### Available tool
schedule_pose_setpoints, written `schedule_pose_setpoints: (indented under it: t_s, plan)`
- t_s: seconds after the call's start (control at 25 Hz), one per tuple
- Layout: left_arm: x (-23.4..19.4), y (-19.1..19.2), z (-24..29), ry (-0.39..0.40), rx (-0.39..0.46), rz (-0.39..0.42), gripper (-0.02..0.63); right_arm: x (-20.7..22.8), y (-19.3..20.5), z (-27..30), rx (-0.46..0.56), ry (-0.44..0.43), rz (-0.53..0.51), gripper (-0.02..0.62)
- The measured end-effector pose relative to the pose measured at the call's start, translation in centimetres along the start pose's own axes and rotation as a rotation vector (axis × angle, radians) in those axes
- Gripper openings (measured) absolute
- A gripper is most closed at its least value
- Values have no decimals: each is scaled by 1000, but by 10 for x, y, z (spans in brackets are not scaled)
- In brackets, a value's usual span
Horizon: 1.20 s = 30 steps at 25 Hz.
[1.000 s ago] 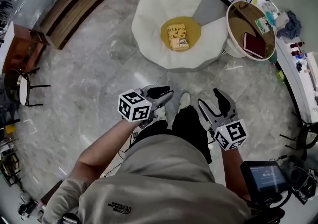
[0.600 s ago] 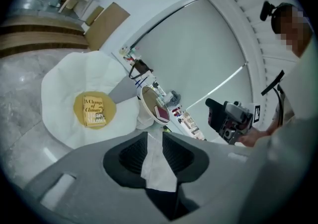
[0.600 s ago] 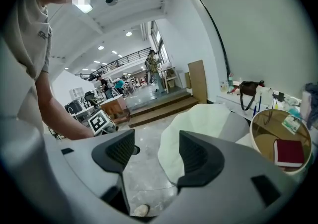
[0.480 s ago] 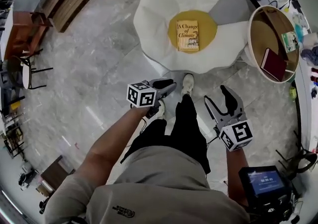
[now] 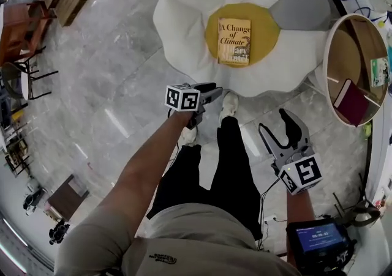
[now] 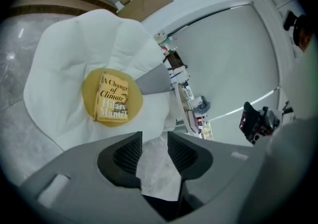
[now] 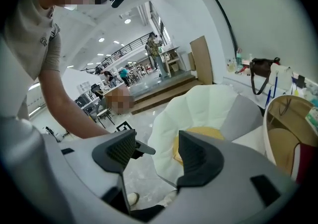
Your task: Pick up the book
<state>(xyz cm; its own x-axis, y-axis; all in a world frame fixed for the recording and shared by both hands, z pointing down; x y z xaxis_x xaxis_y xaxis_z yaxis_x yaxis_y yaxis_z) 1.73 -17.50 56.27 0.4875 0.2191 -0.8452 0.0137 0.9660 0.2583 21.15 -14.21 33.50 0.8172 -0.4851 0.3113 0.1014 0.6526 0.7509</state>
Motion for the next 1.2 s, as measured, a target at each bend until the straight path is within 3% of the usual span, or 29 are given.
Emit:
schedule_pose_setpoints:
  t_s: [0.28, 0.64, 1.2]
  plan:
    - [-87, -15, 45, -22, 46, -87, 163, 18, 38, 40, -60, -72, -10, 284]
    - [-190, -23, 99, -62, 71, -80, 172, 36, 103, 90, -89, -114, 6, 282]
    - [-259, -26, 138, -36, 66, -135, 202, 42, 151, 123, -109, -140, 28, 281]
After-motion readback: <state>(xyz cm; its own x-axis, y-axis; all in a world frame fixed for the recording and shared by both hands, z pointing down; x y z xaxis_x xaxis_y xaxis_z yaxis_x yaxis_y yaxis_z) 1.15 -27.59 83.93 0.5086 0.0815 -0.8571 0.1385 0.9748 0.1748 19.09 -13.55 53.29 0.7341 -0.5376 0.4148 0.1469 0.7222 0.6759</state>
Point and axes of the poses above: the fingertips, and each gripper's own axes: z forward along the fingers, x to its right, y out of its underside, the point moved 4 cm from there along -z, backward along the fingers, and after that the axes turned 6 degrees about y, right-handed, at the moved point
